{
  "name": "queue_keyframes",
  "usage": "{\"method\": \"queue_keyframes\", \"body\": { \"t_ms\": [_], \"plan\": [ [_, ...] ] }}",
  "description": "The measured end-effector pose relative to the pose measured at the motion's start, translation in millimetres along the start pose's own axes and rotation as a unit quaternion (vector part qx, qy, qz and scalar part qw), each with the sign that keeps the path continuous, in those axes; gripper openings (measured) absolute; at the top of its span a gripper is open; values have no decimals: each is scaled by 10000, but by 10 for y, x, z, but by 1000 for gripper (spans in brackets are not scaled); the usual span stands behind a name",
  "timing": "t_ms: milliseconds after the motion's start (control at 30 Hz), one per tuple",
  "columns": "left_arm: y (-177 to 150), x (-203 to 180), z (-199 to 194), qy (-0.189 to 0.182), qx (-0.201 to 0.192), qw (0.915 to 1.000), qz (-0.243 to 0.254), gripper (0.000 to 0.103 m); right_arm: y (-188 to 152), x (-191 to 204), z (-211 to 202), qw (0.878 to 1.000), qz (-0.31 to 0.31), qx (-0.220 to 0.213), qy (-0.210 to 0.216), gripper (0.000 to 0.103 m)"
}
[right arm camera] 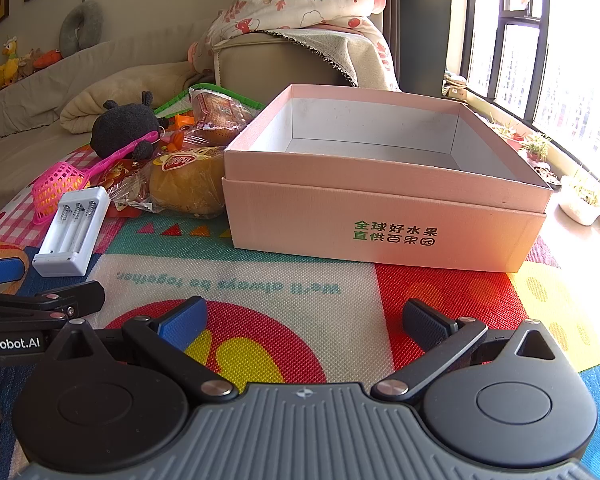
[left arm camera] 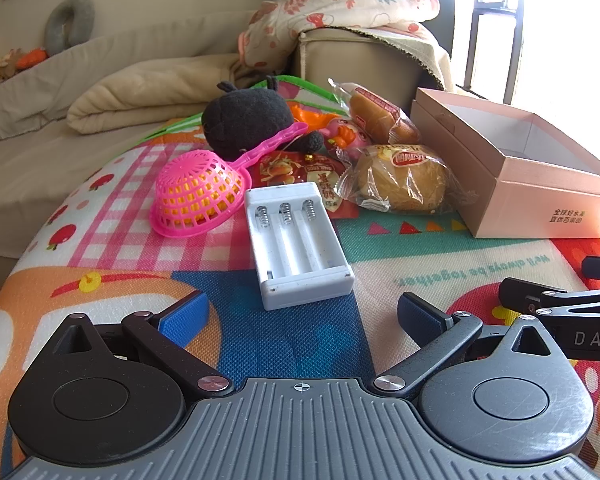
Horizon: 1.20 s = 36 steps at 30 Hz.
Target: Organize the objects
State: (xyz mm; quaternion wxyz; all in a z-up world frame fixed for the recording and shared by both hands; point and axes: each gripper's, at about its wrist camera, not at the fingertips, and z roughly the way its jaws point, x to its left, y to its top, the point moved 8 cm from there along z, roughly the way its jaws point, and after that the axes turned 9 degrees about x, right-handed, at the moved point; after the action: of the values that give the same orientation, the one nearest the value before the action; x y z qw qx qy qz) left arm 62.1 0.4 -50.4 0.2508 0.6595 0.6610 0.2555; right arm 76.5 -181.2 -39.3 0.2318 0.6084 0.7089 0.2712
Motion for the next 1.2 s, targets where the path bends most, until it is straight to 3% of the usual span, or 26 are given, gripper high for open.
{"method": "queue_keyframes", "body": {
  "t_ms": [1200],
  "plan": [
    [11, -13, 7, 34, 1, 10000, 7, 103, 12, -20, 8, 10000, 5, 12, 36, 103]
  ]
}}
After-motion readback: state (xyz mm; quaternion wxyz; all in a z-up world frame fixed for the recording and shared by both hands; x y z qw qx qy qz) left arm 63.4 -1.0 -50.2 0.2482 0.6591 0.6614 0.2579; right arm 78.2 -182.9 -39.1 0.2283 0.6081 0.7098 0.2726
